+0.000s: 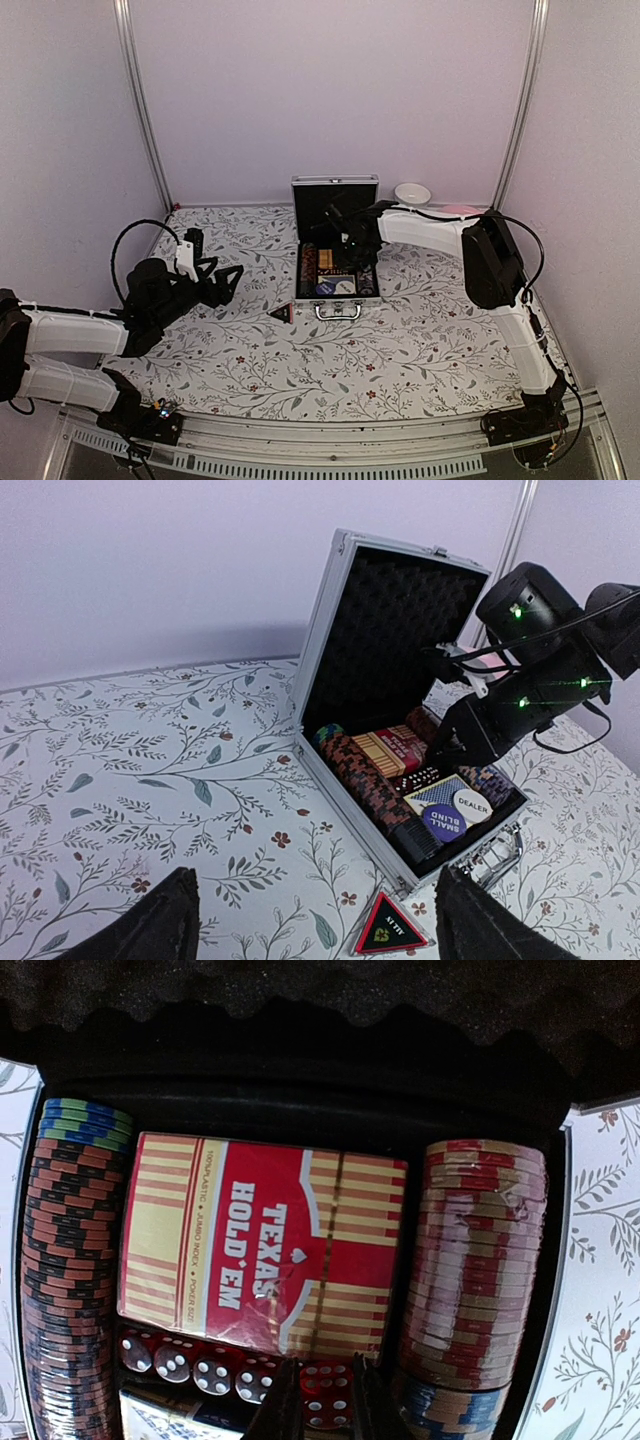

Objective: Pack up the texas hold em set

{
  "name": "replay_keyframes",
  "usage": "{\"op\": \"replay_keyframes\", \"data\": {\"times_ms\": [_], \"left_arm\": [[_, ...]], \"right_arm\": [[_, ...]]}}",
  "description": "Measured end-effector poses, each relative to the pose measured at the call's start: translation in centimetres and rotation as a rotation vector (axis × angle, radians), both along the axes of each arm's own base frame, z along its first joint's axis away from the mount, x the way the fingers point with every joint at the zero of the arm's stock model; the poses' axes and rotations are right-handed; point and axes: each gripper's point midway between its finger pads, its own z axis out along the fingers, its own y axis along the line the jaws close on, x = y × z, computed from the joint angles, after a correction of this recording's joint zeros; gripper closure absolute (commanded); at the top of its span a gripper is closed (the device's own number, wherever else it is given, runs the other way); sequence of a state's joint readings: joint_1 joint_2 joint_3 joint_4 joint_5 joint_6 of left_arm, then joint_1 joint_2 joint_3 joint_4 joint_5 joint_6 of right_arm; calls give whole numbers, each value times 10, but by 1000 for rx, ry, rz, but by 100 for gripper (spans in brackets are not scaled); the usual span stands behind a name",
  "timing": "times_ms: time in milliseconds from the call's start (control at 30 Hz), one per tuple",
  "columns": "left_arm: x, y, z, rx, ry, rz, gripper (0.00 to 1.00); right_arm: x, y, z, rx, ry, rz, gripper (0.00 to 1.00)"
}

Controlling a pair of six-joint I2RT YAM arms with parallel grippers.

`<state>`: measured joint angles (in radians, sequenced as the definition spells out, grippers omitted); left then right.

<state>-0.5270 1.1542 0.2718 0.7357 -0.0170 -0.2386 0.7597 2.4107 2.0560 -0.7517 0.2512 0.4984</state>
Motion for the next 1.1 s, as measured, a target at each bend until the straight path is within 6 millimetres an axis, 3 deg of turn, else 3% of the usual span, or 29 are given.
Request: {"op": "replay_keyframes", "data": {"times_ms": [500,1100], "left_arm": [[0,0,0,0,0,0,19],[0,0,0,0,0,0,19]], "right_arm": [[1,6,1,28,1,11,85],[0,-8,-1,-31,-2,-22,85]]}}
